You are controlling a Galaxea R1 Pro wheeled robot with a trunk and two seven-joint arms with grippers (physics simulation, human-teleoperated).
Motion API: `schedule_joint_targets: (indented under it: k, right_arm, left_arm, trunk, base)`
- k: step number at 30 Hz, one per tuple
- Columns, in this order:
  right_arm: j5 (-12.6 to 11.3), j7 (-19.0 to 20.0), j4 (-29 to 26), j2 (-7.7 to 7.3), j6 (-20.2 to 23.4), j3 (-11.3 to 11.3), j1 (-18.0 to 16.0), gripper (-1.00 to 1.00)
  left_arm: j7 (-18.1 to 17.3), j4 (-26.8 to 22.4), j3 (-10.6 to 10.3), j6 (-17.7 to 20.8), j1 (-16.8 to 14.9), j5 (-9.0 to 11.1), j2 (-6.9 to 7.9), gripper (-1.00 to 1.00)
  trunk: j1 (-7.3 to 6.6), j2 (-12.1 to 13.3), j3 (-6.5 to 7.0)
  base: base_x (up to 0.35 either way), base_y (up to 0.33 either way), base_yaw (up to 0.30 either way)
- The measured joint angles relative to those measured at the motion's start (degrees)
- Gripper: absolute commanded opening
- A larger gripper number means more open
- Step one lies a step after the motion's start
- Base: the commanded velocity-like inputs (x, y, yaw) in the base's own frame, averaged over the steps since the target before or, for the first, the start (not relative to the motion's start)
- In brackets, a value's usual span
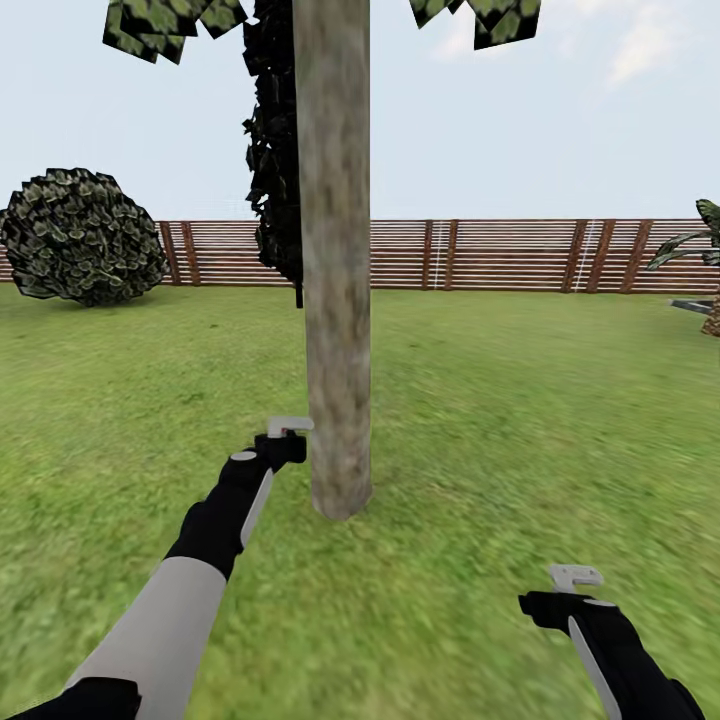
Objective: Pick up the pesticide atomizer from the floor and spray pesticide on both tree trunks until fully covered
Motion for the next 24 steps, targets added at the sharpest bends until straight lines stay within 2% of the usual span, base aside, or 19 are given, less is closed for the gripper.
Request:
schedule_joint_targets:
  k: [9,12,16,23,24]
  right_arm:
    - [0.1,0.0,-0.1,0.02,0.0,0.0,0.0,1.00]
    - [0.1,0.0,-0.1,0.02,0.0,0.0,0.0,1.00]
    - [0.1,0.0,-0.5,0.02,0.0,0.0,0.0,1.00]
    - [0.1,0.0,-0.9,0.02,0.0,0.0,0.0,1.00]
    - [0.1,0.0,-1.1,0.02,0.0,0.0,0.0,1.00]
  left_arm:
    - [0.0,3.0,0.0,0.9,3.0,-0.2,-0.24,-1.00]
    - [0.0,3.9,0.0,0.9,3.9,-0.2,-0.25,-1.00]
    - [0.0,3.9,0.0,0.9,5.3,-0.2,-0.25,-1.00]
    - [0.0,3.9,0.0,0.9,7.5,-0.2,-0.25,-1.00]
    - [0.0,3.8,0.0,0.9,10.2,-0.2,-0.26,-1.00]
  trunk:
    - [0.00,0.0,0.00]
    - [0.00,0.0,0.00]
    - [0.00,0.0,0.00]
    - [0.00,0.0,0.00]
    - [-0.01,0.0,0.02]
  base:
    - [-0.002,0.000,0.000]
    - [-0.248,0.000,0.000]
    - [-0.165,0.000,0.000]
    - [-0.025,0.000,0.000]
    - [-0.002,0.000,0.000]
